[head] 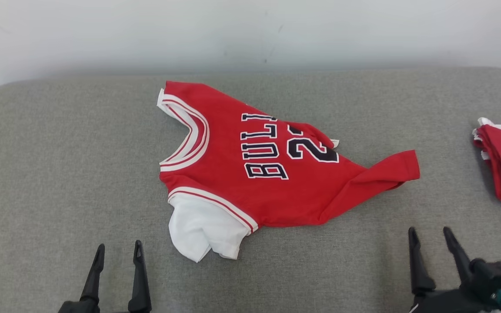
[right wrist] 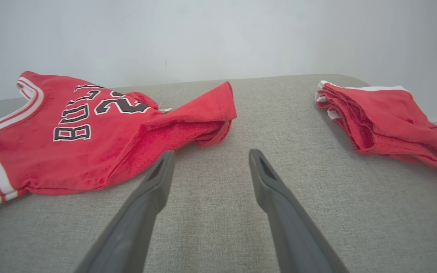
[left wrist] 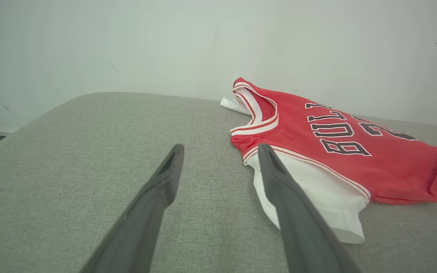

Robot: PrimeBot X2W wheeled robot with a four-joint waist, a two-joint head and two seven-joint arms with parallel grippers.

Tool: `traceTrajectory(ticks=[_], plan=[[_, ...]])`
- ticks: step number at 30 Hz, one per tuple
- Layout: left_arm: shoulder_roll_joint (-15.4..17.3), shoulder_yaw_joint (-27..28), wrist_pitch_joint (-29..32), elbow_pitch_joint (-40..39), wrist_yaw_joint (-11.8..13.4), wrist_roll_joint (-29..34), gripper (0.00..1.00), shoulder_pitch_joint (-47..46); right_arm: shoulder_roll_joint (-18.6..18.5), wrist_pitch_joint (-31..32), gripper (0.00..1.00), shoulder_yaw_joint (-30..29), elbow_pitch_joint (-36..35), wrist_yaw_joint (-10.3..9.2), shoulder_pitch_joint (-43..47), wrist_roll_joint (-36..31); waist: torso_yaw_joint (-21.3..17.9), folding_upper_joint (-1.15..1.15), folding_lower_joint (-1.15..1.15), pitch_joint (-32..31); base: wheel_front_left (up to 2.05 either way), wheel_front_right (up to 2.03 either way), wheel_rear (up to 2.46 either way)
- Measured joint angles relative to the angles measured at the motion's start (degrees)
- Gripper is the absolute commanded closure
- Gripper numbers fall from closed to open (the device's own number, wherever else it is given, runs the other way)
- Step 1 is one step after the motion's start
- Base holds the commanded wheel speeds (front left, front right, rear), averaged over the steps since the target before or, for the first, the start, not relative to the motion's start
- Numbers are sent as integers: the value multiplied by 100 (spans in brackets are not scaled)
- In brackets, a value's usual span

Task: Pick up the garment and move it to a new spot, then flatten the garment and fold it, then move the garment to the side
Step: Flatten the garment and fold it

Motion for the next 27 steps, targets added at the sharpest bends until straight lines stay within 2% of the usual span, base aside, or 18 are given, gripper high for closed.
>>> traceTrajectory(ticks=[4, 9, 13, 18, 23, 27], plan=[[0, 66, 0, 45, 21, 1, 0, 149, 20, -533, 0, 225, 456, 0, 75, 11, -83, 0, 0, -172, 0, 0, 0], [0, 80, 0, 180, 40, 1, 0, 321, 30, -791, 0, 397, 770, 0, 74, 63, -202, -1, -1, -379, 0, 0, 0], [0, 56, 0, 267, 34, 1, 0, 330, 30, -847, 0, 419, 834, 0, 21, 71, -279, 0, 0, -466, 0, 0, 0], [-1, -110, 23, 758, -115, -1, 0, 205, 30, -850, 0, 434, 881, 0, -46, 73, -368, 0, 0, -551, 0, 0, 0], [-3, -170, 386, 1426, -194, -178, 0, -242, 30, -824, 0, 505, 872, 0, -102, 104, -464, 0, 0, -561, 0, 0, 0], [-1, -204, 679, 1895, -135, -258, 0, -600, 33, -826, 0, 553, 859, 0, -111, 160, -572, 0, 0, -534, 0, 0, 0]])
